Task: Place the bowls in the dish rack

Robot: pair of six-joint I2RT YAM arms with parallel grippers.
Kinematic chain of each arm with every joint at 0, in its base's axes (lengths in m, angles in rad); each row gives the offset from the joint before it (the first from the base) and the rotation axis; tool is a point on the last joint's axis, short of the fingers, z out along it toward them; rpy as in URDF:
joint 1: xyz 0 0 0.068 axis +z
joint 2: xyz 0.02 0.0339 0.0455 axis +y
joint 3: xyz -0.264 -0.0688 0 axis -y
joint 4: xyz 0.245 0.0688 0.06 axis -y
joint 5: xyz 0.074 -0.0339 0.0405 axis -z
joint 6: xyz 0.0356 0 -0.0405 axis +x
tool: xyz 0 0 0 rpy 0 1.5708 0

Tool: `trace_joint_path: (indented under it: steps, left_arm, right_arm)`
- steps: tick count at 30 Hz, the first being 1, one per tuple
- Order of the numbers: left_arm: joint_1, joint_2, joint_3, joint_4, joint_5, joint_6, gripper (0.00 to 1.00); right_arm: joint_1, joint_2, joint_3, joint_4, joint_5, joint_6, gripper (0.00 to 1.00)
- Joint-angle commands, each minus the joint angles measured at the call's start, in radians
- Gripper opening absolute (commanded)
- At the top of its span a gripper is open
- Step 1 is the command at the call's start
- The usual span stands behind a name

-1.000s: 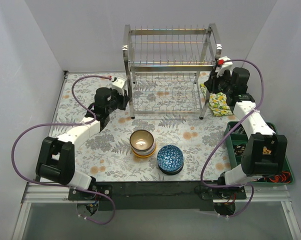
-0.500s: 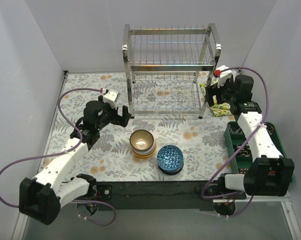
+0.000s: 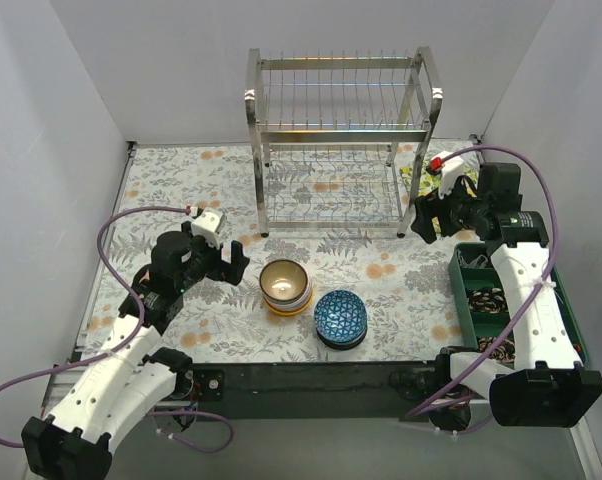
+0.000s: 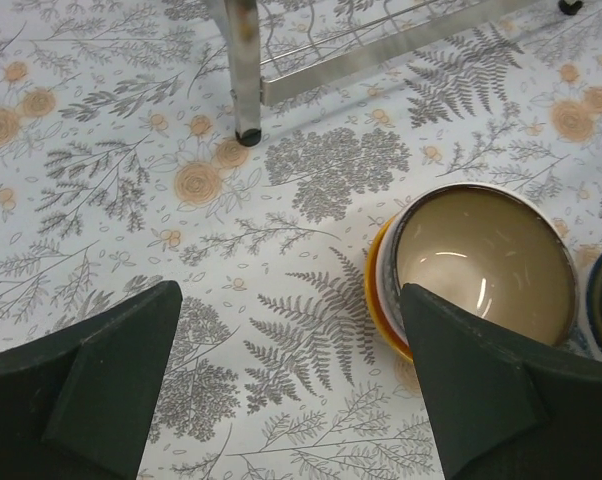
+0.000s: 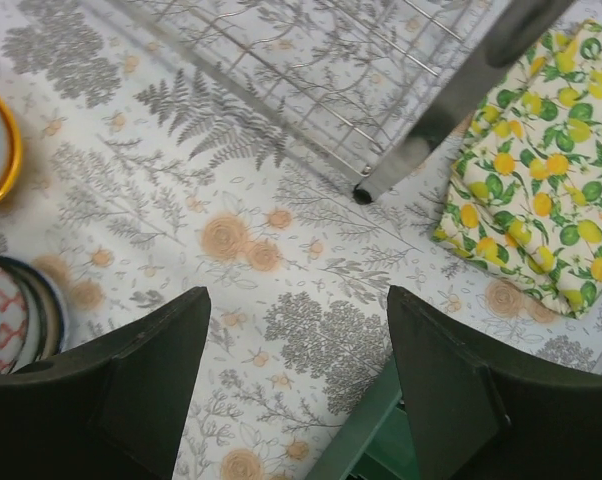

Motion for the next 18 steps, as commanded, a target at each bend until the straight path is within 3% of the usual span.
trace_joint_path:
  steps: [1, 6, 11, 15, 18]
  left_arm:
    - [0.018, -0.011, 0.064, -0.110, -0.089, 0.056, 0.92]
    - [0.049, -0.009, 0.197, -0.266, -0.132, 0.134, 0.91]
    - [0.102, 0.021, 0.353, -0.458, -0.181, 0.224, 0.90]
    - [0.104, 0.070, 0.453, -0.573, -0.227, 0.279, 0.91]
    - [0.109, 0.043, 0.467, -0.586, -0.290, 0.310, 0.92]
  right_arm:
    - [0.027, -0.025, 0.082, -0.210, -0.127, -0.080, 0.79]
    - [0.093, 0.060, 0.157, -0.375, -0.162, -0.059, 0.69]
    - [0.150, 0.006, 0.123, -0.443, -0.125, 0.062, 0.69]
    - [0.285, -0.011, 0.167, -0.448, -0.075, 0.128, 0.68]
    - [0.299, 0.057, 0.183, -0.432, -0.107, 0.220, 0.64]
